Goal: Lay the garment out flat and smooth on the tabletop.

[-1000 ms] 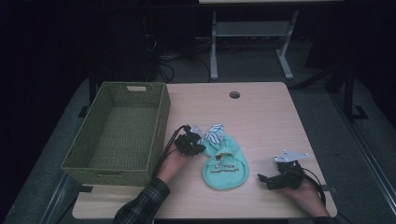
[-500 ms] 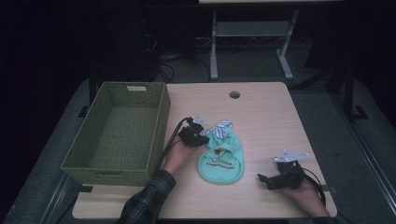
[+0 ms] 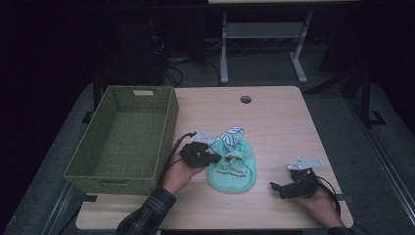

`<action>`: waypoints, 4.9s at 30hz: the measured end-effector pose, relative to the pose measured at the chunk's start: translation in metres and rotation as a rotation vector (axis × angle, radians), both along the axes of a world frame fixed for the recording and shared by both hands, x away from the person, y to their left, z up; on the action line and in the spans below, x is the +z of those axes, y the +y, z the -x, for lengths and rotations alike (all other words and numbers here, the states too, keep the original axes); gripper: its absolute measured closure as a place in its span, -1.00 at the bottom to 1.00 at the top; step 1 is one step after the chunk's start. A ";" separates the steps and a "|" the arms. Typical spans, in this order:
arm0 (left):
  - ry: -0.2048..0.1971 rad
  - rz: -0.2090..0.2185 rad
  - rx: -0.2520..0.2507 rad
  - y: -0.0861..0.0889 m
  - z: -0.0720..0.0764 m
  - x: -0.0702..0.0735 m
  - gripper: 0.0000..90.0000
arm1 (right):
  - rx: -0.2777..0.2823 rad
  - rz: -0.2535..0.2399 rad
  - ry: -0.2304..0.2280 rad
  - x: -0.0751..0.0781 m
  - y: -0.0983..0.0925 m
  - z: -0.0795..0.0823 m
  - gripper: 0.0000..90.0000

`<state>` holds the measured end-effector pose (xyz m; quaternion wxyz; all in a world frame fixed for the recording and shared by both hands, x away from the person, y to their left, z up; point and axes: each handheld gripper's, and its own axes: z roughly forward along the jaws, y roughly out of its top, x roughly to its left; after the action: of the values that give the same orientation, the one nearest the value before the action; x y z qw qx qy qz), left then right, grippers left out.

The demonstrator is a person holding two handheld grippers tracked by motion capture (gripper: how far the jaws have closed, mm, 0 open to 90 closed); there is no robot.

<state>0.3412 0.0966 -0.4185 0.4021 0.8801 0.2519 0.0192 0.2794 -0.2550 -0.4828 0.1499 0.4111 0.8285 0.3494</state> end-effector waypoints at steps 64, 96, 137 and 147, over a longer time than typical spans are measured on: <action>0.031 -0.195 0.000 -0.001 0.018 -0.038 0.98 | 0.235 -0.083 -0.003 0.069 0.122 -0.145 0.52; 0.030 -0.195 0.007 -0.002 0.019 -0.037 0.99 | 0.214 0.005 0.053 0.028 0.150 -0.164 0.81; 0.014 -0.153 0.000 -0.001 0.016 -0.021 0.94 | 0.056 -0.144 -0.046 0.062 0.066 -0.140 0.84; -0.040 -0.138 0.067 -0.006 -0.011 -0.007 0.98 | 0.082 -0.125 -0.016 0.042 0.053 -0.110 0.95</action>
<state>0.3523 0.0911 -0.4253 0.3444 0.8962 0.2712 0.0678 0.3893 -0.2023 -0.4405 0.1162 0.3827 0.8199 0.4097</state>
